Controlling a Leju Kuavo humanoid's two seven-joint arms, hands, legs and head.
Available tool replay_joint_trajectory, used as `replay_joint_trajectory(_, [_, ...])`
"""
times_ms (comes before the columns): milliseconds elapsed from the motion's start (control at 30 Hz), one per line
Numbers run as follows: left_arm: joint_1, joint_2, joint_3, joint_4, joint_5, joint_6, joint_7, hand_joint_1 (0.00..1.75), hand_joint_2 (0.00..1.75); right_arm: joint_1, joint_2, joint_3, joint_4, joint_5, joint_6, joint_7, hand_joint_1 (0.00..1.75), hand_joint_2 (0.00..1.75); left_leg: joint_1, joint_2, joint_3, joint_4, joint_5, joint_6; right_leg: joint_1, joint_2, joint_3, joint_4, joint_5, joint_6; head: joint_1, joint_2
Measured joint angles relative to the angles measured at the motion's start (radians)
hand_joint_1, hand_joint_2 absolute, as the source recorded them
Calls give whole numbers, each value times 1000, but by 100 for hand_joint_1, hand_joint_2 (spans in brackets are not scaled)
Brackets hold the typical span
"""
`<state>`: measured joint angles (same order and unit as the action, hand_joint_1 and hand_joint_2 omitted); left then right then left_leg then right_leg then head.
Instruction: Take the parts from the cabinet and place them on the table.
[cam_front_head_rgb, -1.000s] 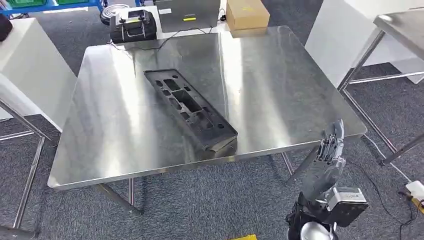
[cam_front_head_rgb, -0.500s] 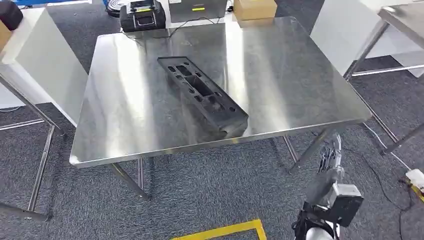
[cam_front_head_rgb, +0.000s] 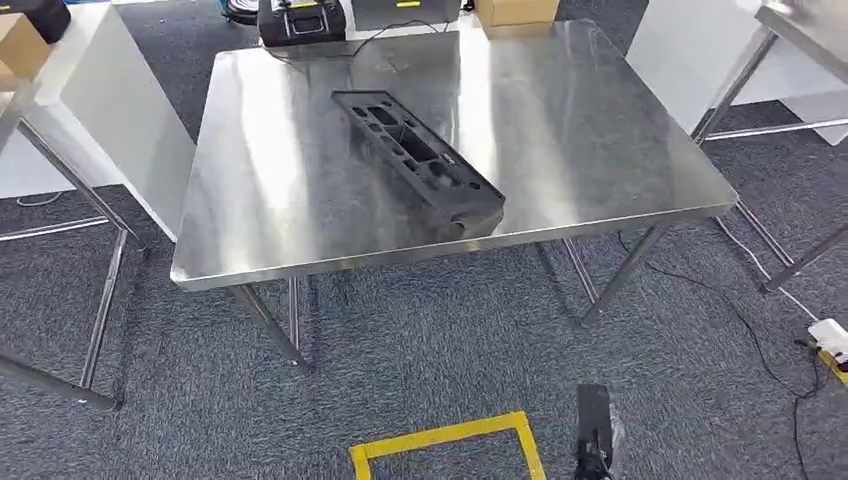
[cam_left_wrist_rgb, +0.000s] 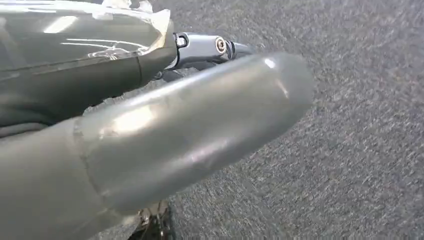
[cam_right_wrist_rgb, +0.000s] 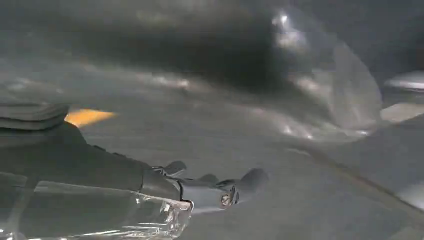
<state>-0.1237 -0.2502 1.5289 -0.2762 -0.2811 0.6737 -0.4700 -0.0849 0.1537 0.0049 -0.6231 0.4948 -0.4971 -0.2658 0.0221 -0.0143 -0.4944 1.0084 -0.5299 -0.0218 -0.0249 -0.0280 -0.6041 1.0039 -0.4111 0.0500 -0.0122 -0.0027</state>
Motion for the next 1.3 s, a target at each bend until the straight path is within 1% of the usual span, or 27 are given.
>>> replay_joint_trajectory(67, [1,8,-3,5,2,2,4,0,0,-2,-9,-19,100,5,-2,22,0,0,-10,1,-13,1,15,28,-1,0,-4,-8,20,22,-2,0])
replay_joint_trajectory(100, [1,9,-3,8,3,3,4,0,0,-4,-14,-24,134,8,-2,25,0,0,-5,9,-26,-6,29,49,-10,4,-12,2,6,22,-1,0])
replay_joint_trajectory(167, [0,13,-6,10,3,3,5,0,0,-11,-20,-33,190,11,-3,31,0,0,-9,13,-48,-5,49,74,-6,15,-54,97,-99,0,8,0])
replay_joint_trajectory(200, [0,13,-7,12,3,3,5,0,0,-15,-22,-37,213,14,-3,38,0,0,-12,14,-63,-5,61,78,-6,17,-74,175,-150,-5,8,0])
replay_joint_trajectory(233, [0,14,-8,15,3,3,6,0,0,-20,-26,-38,238,30,-3,65,0,0,-16,15,-79,-4,73,79,-5,20,-89,252,-184,-3,8,0])
replay_joint_trajectory(267, [0,14,-9,17,3,6,10,0,0,-23,-31,-37,262,52,-4,107,0,0,-19,16,-93,-4,84,81,-3,20,-90,299,-188,4,10,0])
replay_joint_trajectory(300, [0,15,-11,18,3,10,14,0,0,-23,-37,-35,283,81,-5,170,0,0,-22,16,-108,-4,95,81,-3,21,-73,308,-174,13,9,0])
replay_joint_trajectory(367, [0,18,-12,22,-5,20,30,0,0,-14,-51,-33,325,106,5,293,0,0,-28,12,-136,-3,119,80,5,22,23,202,-113,26,11,0])
replay_joint_trajectory(400, [0,18,-13,24,-13,21,39,0,0,-8,-58,-33,339,108,22,340,0,0,-30,10,-146,-2,130,78,6,22,88,113,-105,19,10,0])
replay_joint_trajectory(467, [1,18,-13,25,-32,21,53,0,0,3,-72,-33,362,119,64,451,0,0,-35,12,-156,-1,148,67,19,22,197,-65,-152,-5,9,0])
replay_joint_trajectory(567, [0,20,-14,27,-51,22,65,0,0,25,-88,-33,393,116,113,562,0,0,-29,13,-154,-14,178,52,24,25,169,-56,-127,-14,7,0])
replay_joint_trajectory(600, [1,25,-16,27,-51,23,66,0,0,31,-90,-34,401,113,122,575,0,0,-25,9,-165,-9,167,45,3,22,168,-63,-113,-28,10,0])
replay_joint_trajectory(667, [5,26,-17,32,-52,20,71,0,0,36,-94,-34,406,110,130,577,0,0,-22,10,-186,69,52,34,7,19,142,-61,-94,-49,2,0])
replay_joint_trajectory(700, [4,27,-18,33,-53,19,72,0,0,40,-94,-34,408,109,130,573,0,0,-19,10,-202,144,-10,29,8,19,132,-58,-83,-50,1,0])
replay_joint_trajectory(733, [3,27,-20,34,-55,18,74,0,0,42,-94,-34,411,109,125,560,0,0,-17,10,-220,227,-53,24,9,18,121,-55,-73,-49,-1,0])
replay_joint_trajectory(767, [3,29,-23,35,-56,16,74,0,0,44,-95,-34,413,110,117,545,0,0,-15,10,-226,280,-64,20,9,16,105,-48,-64,-48,0,0])
replay_joint_trajectory(833, [4,32,-31,35,-58,8,72,0,0,46,-97,-35,415,110,97,503,0,0,-8,11,-181,266,-17,14,8,13,74,-32,-55,-41,-1,0])
replay_joint_trajectory(900, [3,36,-33,35,-58,-4,66,0,0,45,-99,-36,416,111,76,459,0,0,-1,12,-57,102,39,12,5,13,49,-9,-52,-36,-2,0])
replay_joint_trajectory(933, [1,37,-36,35,-58,-6,64,0,0,43,-100,-37,416,111,68,442,0,0,-1,10,-15,32,5,12,5,12,41,-1,-50,-34,-2,0])
replay_joint_trajectory(967, [-1,38,-37,35,-58,-11,61,0,0,40,-100,-37,416,112,58,425,0,0,-8,8,-1,7,5,19,12,12,34,6,-45,-25,-1,0])
replay_joint_trajectory(1067, [0,40,-38,36,-58,-23,58,0,0,32,-100,-38,417,113,37,391,0,0,-16,9,-15,7,11,29,7,12,25,3,-24,6,-1,0])
replay_joint_trajectory(1100, [0,40,-39,38,-57,-24,58,0,0,33,-101,-39,418,113,32,386,0,0,-7,13,-31,-11,26,49,18,14,17,11,-26,13,0,0])
replay_joint_trajectory(1133, [-1,39,-41,39,-57,-25,59,0,0,31,-103,-40,418,113,28,380,0,0,-10,16,-28,-10,37,58,10,17,4,30,-55,8,-1,0])
replay_joint_trajectory(1167, [-2,41,-45,39,-57,-27,59,0,0,30,-101,-41,419,109,23,378,0,0,-8,17,-43,-10,49,72,11,21,-18,79,-106,-3,10,0])
replay_joint_trajectory(1233, [-1,43,-45,41,-57,-33,60,0,0,26,-101,-44,419,108,20,376,0,0,-13,18,-72,-10,70,74,7,23,-61,228,-198,-11,11,0])
replay_joint_trajectory(1267, [-1,43,-46,41,-57,-34,61,0,0,25,-100,-46,419,106,18,375,0,0,-13,19,-87,-9,83,73,8,24,-72,296,-219,-5,13,0])
replay_joint_trajectory(1300, [-2,43,-47,41,-57,-36,62,0,0,25,-100,-49,419,104,16,375,0,0,-13,20,-101,-9,94,71,7,24,-65,320,-212,6,13,0])
